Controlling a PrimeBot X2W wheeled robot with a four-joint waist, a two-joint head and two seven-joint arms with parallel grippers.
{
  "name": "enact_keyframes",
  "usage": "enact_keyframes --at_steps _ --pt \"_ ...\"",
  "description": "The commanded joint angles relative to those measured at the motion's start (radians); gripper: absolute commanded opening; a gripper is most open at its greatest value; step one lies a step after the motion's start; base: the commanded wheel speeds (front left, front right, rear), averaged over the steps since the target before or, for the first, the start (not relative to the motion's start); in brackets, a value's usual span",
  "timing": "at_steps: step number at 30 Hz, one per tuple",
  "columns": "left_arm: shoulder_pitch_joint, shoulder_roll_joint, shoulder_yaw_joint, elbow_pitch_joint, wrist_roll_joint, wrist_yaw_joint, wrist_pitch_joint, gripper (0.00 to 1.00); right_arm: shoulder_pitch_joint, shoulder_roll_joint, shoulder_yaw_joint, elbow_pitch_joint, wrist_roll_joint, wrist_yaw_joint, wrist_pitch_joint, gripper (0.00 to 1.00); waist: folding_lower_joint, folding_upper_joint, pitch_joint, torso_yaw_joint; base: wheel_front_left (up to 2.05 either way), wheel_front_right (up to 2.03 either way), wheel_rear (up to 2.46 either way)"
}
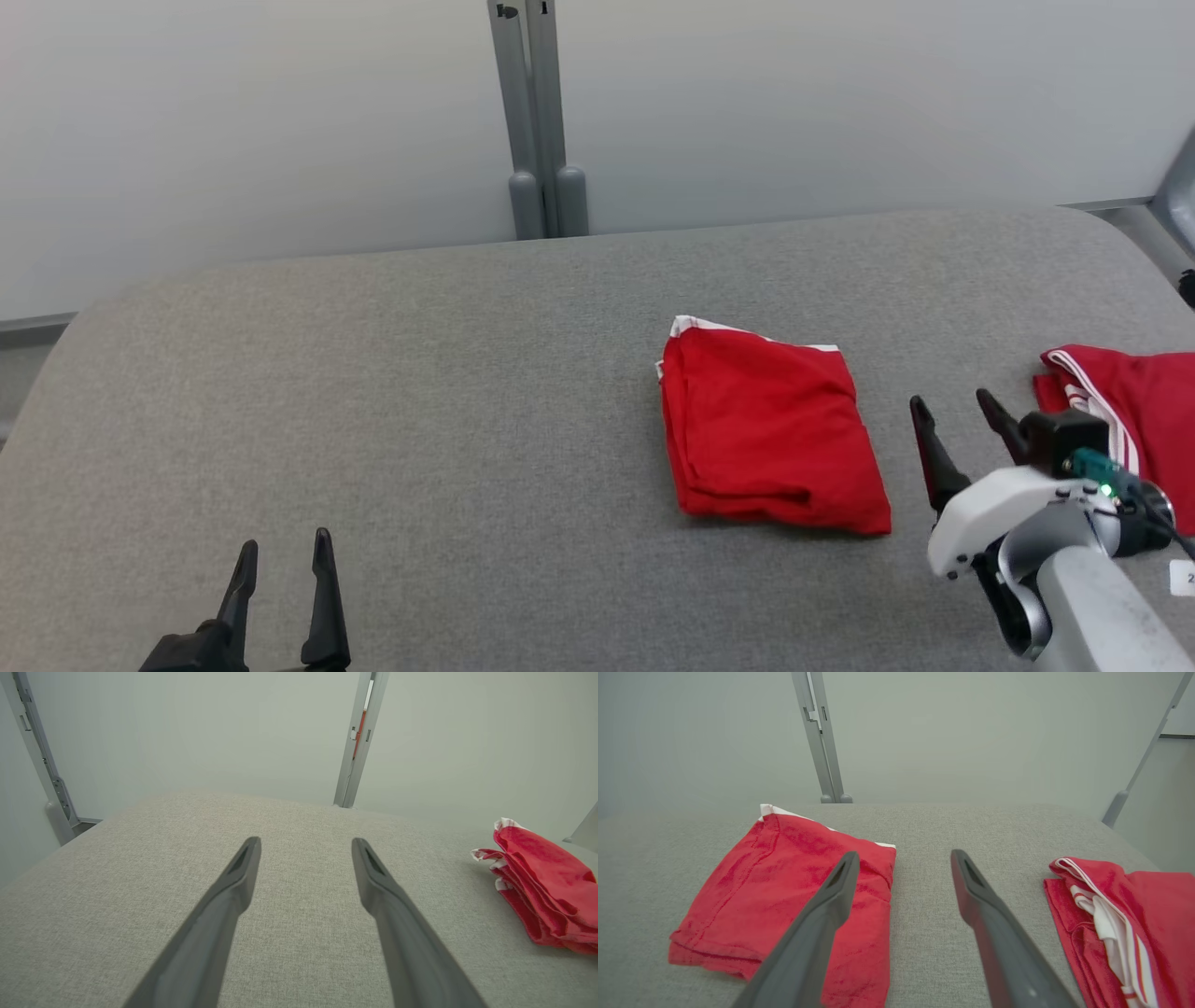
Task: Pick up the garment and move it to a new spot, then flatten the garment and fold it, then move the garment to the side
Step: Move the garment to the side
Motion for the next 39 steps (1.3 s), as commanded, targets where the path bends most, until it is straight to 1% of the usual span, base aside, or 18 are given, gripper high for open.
enact_keyframes --at_steps 1,4,8,10,13,18,20,24,25,26,27,31,33,36,39 --pt "-0.006 0.003 -0.006 -0.002 0.0 0.001 -0.003 1.0 -0.039 -0.02 -0.008 0.018 0.014 -0.002 0.031 1.0 0.0 0.0 0.029 0.044 0.0 0.0 0.0" --pt "-0.008 0.003 -0.016 -0.001 0.006 -0.001 -0.003 1.0 -0.088 -0.047 -0.006 0.075 0.003 -0.002 0.105 1.0 0.0 0.0 0.047 0.09 0.0 0.0 0.0" --pt "-0.012 0.003 -0.022 -0.005 0.012 -0.005 -0.003 1.0 -0.142 -0.053 -0.02 0.165 0.033 -0.002 0.2 1.0 0.0 0.0 0.078 0.156 0.0 0.0 0.0" --pt "-0.019 0.003 -0.024 -0.011 0.017 -0.008 -0.003 1.0 -0.156 -0.058 -0.021 0.197 0.047 -0.002 0.225 1.0 0.0 0.0 0.101 0.187 0.0 0.0 0.0" --pt "-0.032 0.003 -0.028 -0.021 0.018 -0.012 -0.003 1.0 -0.174 -0.059 -0.052 0.248 0.058 -0.002 0.242 1.0 0.0 0.0 0.134 0.223 0.0 0.0 0.0" --pt "-0.047 0.003 -0.041 -0.029 0.013 -0.016 -0.003 1.0 -0.2 -0.048 -0.087 0.324 0.047 -0.002 0.263 1.0 0.0 0.0 0.167 0.258 0.0 0.0 0.0" --pt "-0.051 0.003 -0.046 -0.028 0.012 -0.015 -0.003 1.0 -0.205 -0.05 -0.083 0.352 0.033 -0.002 0.274 1.0 0.0 0.0 0.175 0.266 0.0 0.0 0.0" --pt "-0.058 0.003 -0.057 -0.029 0.01 -0.011 -0.003 1.0 -0.2 -0.038 -0.054 0.416 0.035 -0.001 0.338 1.0 0.0 0.0 0.183 0.271 0.0 0.0 0.0" --pt "-0.06 0.003 -0.059 -0.029 0.009 -0.01 -0.003 1.0 -0.196 -0.036 -0.039 0.432 0.038 -0.001 0.362 0.64 0.0 0.0 0.184 0.271 0.0 0.0 0.0" --pt "-0.062 0.002 -0.061 -0.03 0.007 -0.009 -0.003 1.0 -0.194 -0.038 -0.024 0.438 0.037 -0.001 0.374 0.17 0.0 0.0 0.185 0.27 0.0 0.0 0.0" --pt "-0.063 0.002 -0.062 -0.032 0.004 -0.008 -0.003 1.0 -0.191 -0.048 -0.004 0.436 0.033 -0.001 0.379 0.0 0.0 0.0 0.186 0.266 0.0 0.0 0.0" --pt "-0.062 0.003 -0.063 -0.041 -0.003 -0.001 -0.003 1.0 -0.206 -0.106 0.025 0.415 0.013 -0.003 0.365 0.0 0.0 0.0 0.185 0.243 0.0 0.0 0.0" --pt "-0.065 0.002 -0.063 -0.047 -0.01 0.004 -0.003 1.0 -0.226 -0.134 0.058 0.389 -0.003 -0.003 0.367 0.0 0.0 0.0 0.185 0.222 0.0 0.0 0.0" --pt "-0.063 0.002 -0.058 -0.061 -0.026 0.011 -0.003 1.0 -0.263 -0.165 0.128 0.331 -0.021 -0.003 0.382 0.0 0.0 0.0 0.187 0.178 0.0 0.0 0.0" --pt "-0.068 0.002 -0.058 -0.076 -0.04 0.02 -0.003 1.0 -0.304 -0.209 0.221 0.24 -0.023 -0.002 0.417 0.0 0.0 0.0 0.192 0.119 0.0 0.0 0.0"
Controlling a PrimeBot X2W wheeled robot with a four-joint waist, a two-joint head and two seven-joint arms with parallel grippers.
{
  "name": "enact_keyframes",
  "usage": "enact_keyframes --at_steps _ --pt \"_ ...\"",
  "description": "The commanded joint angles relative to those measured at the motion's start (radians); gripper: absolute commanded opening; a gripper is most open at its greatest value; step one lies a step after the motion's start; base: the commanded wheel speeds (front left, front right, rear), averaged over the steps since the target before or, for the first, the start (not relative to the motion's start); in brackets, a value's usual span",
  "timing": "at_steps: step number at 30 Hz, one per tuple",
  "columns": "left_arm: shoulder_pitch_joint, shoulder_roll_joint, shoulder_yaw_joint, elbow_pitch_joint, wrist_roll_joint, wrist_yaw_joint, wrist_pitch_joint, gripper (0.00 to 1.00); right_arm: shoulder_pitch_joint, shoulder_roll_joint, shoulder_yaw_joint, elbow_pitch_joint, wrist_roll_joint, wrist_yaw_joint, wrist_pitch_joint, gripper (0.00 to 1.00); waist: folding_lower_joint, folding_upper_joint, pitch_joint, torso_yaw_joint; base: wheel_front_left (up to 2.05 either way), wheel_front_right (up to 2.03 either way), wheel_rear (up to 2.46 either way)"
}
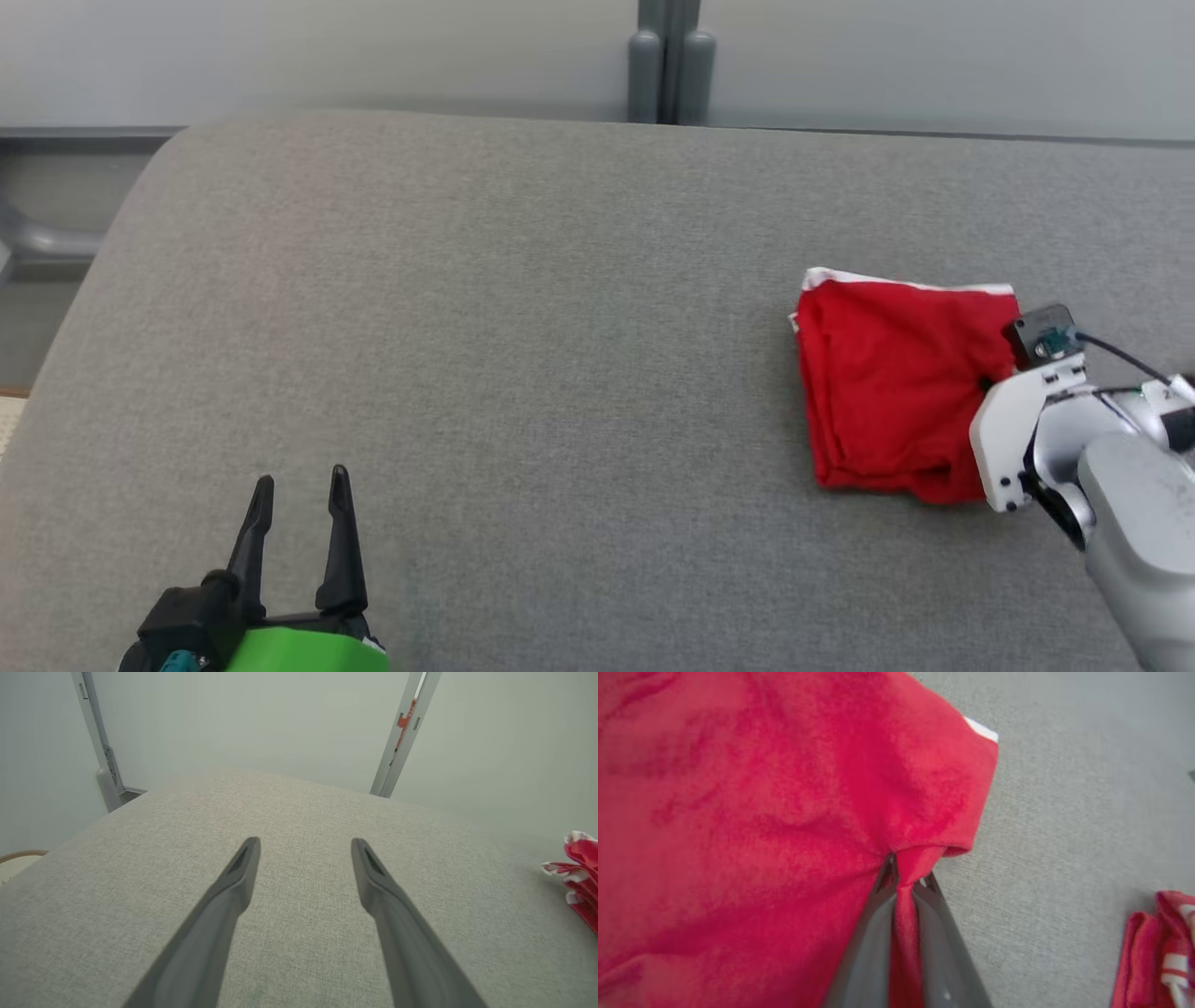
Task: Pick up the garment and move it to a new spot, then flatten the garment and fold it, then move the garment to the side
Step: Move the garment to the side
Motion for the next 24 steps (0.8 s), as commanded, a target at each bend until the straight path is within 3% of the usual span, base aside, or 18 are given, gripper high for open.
enact_keyframes --at_steps 1,7,11,16,24 --pt "-0.013 0.002 0.004 -0.008 -0.007 0.011 -0.003 1.0 -0.026 -0.02 0.039 -0.04 0.0 -0.002 0.019 0.0 0.0 0.0 0.007 -0.082 0.0 0.0 0.0" --pt "-0.032 0.003 0.006 -0.02 -0.042 0.023 -0.003 1.0 -0.09 -0.167 0.217 -0.285 0.065 -0.002 0.137 0.0 0.0 0.0 0.023 -0.227 0.0 0.0 0.0" --pt "-0.052 0.003 0.0 -0.025 -0.043 0.02 -0.003 1.0 -0.122 -0.253 0.265 -0.394 0.103 -0.002 0.171 0.0 0.0 0.0 0.045 -0.305 0.0 0.0 0.0" --pt "-0.08 0.003 0.011 -0.033 -0.02 0.009 -0.003 1.0 -0.149 -0.32 0.283 -0.421 0.135 -0.002 0.162 0.0 0.0 0.0 0.079 -0.369 0.0 0.0 0.0" --pt "-0.113 0.003 0.028 -0.027 0.025 -0.019 -0.003 1.0 -0.171 -0.396 0.263 -0.351 0.123 -0.002 0.084 0.0 0.0 0.0 0.138 -0.411 0.0 0.0 0.0"
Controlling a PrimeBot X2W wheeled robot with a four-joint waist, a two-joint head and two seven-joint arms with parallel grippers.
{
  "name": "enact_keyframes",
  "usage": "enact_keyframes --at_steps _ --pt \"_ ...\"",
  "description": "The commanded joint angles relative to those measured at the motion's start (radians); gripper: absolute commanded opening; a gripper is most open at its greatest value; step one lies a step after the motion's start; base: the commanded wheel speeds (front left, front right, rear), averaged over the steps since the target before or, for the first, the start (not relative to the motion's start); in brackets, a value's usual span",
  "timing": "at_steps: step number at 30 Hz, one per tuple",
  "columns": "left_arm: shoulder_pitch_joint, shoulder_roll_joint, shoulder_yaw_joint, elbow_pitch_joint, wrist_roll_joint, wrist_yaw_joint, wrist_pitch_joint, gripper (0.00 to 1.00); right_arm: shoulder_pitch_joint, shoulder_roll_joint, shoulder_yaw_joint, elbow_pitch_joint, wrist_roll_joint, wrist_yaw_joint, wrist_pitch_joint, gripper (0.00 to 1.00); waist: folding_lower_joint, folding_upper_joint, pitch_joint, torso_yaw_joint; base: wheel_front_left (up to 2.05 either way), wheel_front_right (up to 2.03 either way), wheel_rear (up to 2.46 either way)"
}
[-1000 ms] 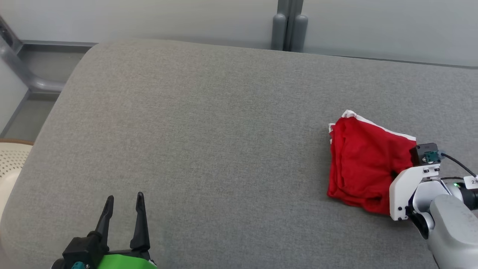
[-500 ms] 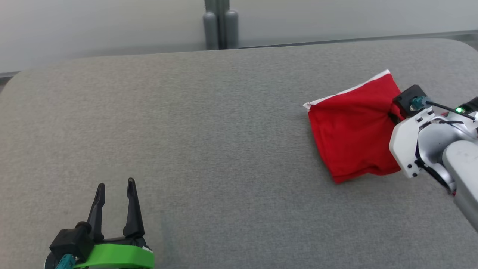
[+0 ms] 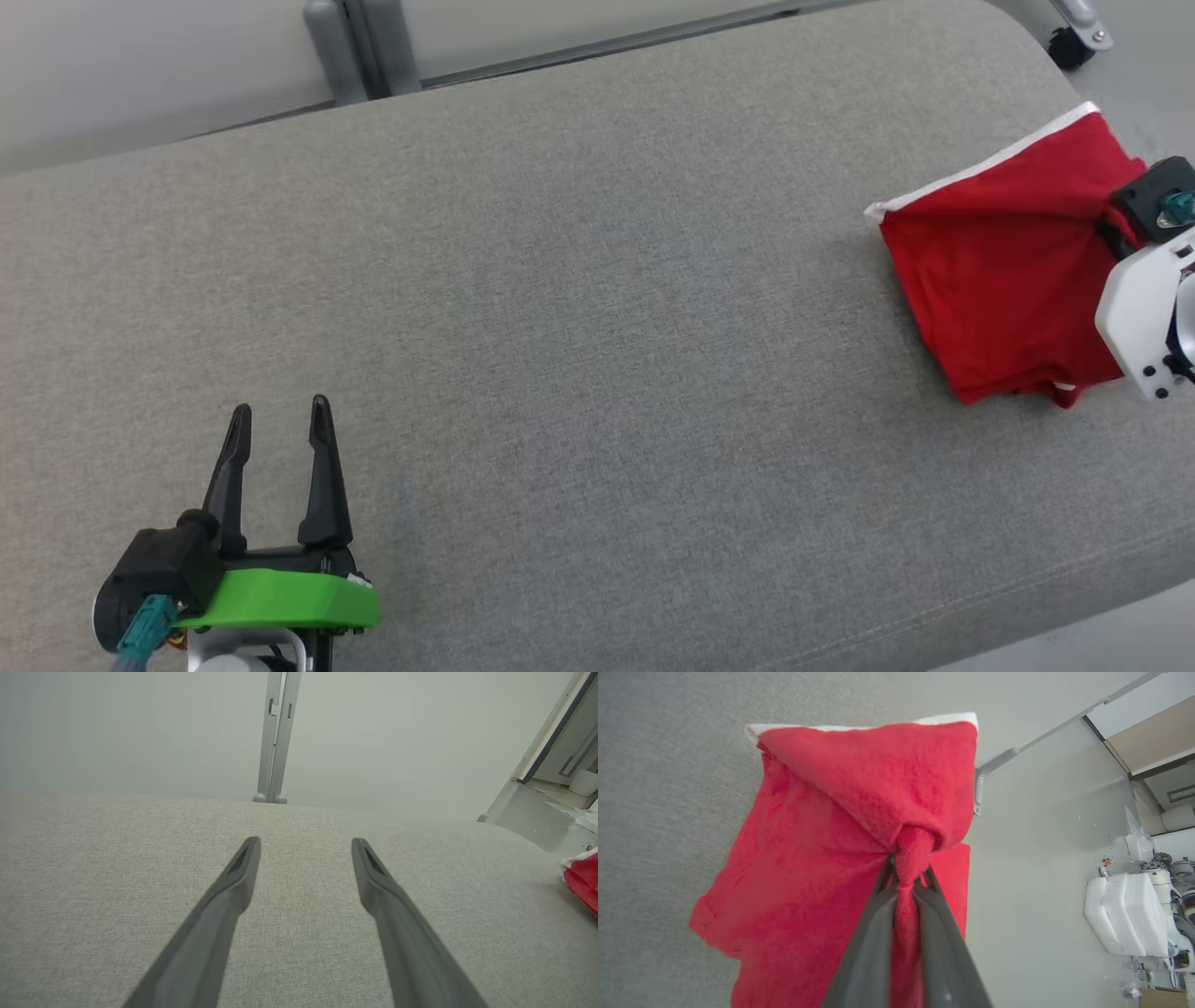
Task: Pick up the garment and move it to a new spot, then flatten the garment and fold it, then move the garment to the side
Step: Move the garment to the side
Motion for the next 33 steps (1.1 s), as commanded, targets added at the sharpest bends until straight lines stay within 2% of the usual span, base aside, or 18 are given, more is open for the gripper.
enact_keyframes --at_steps 1,11,18,19,20,25,29,33 --pt "-0.021 0.004 0.007 0.001 0.021 -0.007 -0.003 1.0 -0.021 -0.009 0.004 0.014 -0.008 -0.002 -0.027 0.0 -0.0001 -0.0001 0.053 -0.035 0.0 0.0 0.0" --pt "-0.059 0.004 0.006 -0.006 0.081 -0.039 -0.003 1.0 -0.05 -0.047 -0.086 0.18 -0.134 -0.003 -0.185 0.0 -0.0001 -0.0001 0.141 0.023 0.0 0.0 0.0" --pt "-0.073 0.004 0.014 -0.023 0.107 -0.05 -0.003 1.0 -0.028 -0.026 -0.249 0.332 -0.239 -0.003 -0.227 0.0 -0.0001 -0.0001 0.179 0.067 0.0 0.0 0.0" --pt "-0.074 0.004 0.014 -0.024 0.107 -0.051 -0.003 1.0 -0.02 -0.023 -0.269 0.345 -0.255 -0.003 -0.234 0.42 -0.0001 -0.0001 0.179 0.071 0.0 0.0 0.0" --pt "-0.072 0.004 0.013 -0.025 0.106 -0.052 -0.003 1.0 -0.012 -0.015 -0.303 0.358 -0.269 -0.003 -0.245 1.0 -0.0001 -0.0001 0.177 0.075 0.0 0.0 0.0" --pt "-0.048 0.004 0.013 -0.021 0.089 -0.053 -0.003 1.0 0.023 0.025 -0.425 0.36 -0.382 -0.003 -0.32 1.0 -0.0001 -0.0001 0.143 0.086 0.0 0.0 0.0" --pt "-0.023 0.004 0.017 -0.017 0.072 -0.054 -0.003 1.0 0.069 0.101 -0.508 0.324 -0.451 -0.002 -0.357 1.0 -0.0001 -0.0001 0.086 0.09 0.0 0.0 0.0" --pt "0.008 0.004 0.017 -0.002 0.052 -0.048 -0.003 1.0 0.132 0.179 -0.564 0.246 -0.472 -0.003 -0.413 1.0 -0.0001 -0.0001 0.014 0.101 0.0 0.0 0.0"
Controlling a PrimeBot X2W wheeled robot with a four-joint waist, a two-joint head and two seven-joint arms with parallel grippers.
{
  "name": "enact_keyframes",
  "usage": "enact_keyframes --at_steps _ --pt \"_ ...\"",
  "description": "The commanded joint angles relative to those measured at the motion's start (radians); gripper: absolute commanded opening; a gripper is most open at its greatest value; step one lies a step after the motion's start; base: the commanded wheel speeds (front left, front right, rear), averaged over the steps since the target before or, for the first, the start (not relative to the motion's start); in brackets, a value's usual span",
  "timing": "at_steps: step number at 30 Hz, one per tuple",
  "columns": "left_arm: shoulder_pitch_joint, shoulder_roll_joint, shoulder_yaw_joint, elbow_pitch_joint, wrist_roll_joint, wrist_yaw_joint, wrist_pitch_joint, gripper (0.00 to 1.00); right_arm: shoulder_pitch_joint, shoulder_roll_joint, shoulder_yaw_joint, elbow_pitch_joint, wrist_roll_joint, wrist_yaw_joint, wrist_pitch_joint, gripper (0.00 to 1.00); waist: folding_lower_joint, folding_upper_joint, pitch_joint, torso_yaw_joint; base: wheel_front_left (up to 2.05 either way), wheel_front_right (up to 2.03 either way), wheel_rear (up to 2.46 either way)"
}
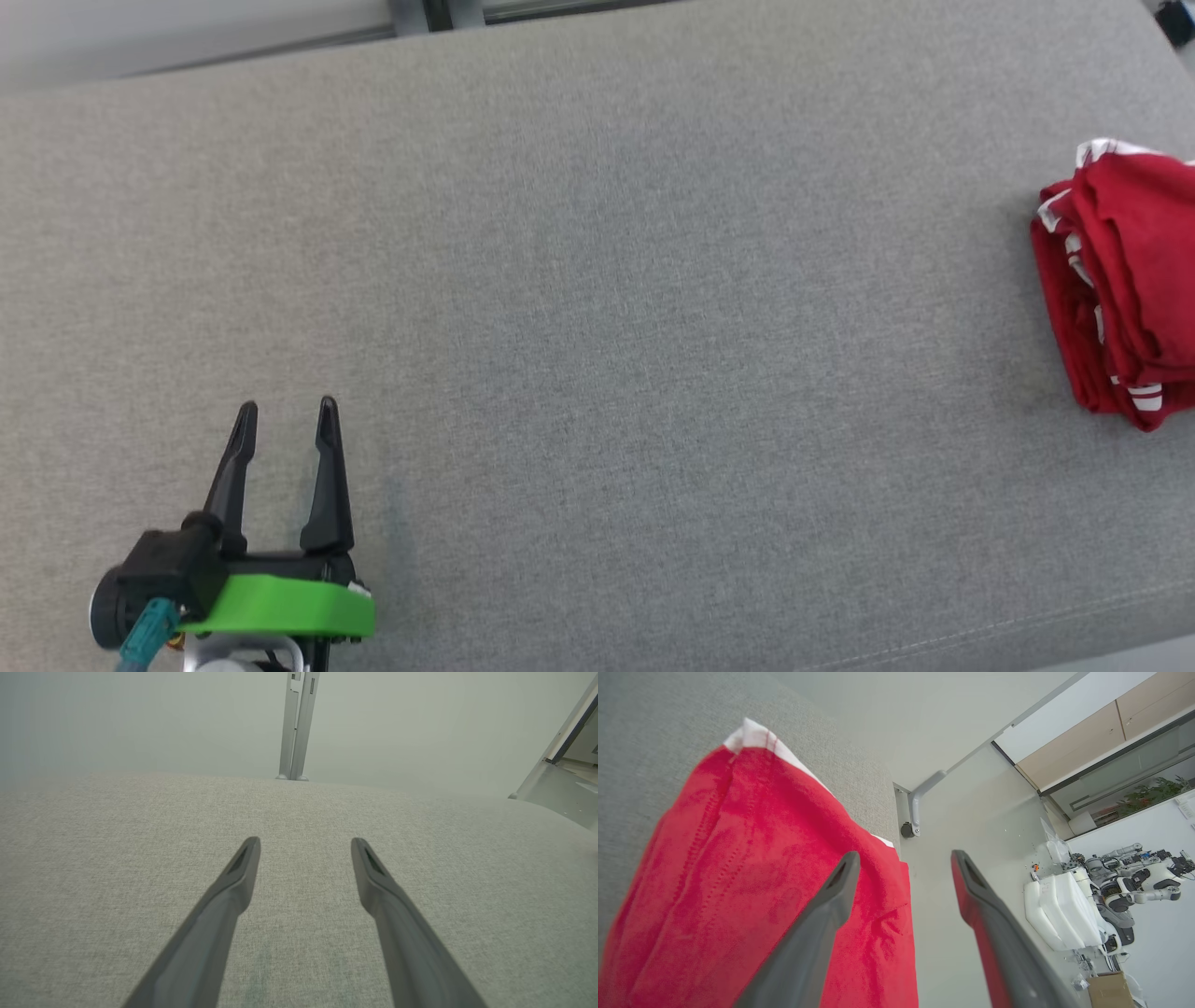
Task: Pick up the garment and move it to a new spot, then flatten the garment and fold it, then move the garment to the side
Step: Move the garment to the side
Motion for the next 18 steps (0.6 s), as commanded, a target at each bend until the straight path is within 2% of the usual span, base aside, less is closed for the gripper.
enact_keyframes --at_steps 1,5,10,15,18 --pt "0.025 0.004 0.002 0.006 -0.011 0.007 -0.003 1.0 0.042 0.029 -0.021 -0.034 -0.001 -0.003 -0.032 1.0 -0.0001 0.0 -0.085 0.014 0.0 0.0 0.0" --pt "0.066 0.004 0.011 0.017 -0.036 0.025 -0.003 1.0 0.158 0.15 -0.064 -0.149 0.05 -0.003 -0.123 1.0 -0.0001 0.0 -0.161 0.029 0.0 0.0 0.0" --pt "0.107 0.004 0.017 0.04 -0.055 0.031 -0.003 1.0 0.315 0.296 -0.102 -0.272 0.148 -0.003 -0.182 1.0 -0.0001 0.0 -0.245 0.06 0.0 0.0 0.0" --pt "0.136 0.004 0.016 0.058 -0.052 0.041 -0.003 1.0 0.43 0.408 -0.064 -0.342 0.191 -0.002 -0.21 1.0 -0.0001 0.0 -0.301 0.092 0.0 0.0 0.0" --pt "0.146 0.004 0.019 0.075 -0.045 0.037 -0.003 1.0 0.47 0.45 -0.036 -0.338 0.197 -0.002 -0.215 1.0 -0.0001 0.0 -0.325 0.106 0.0 0.0 0.0"
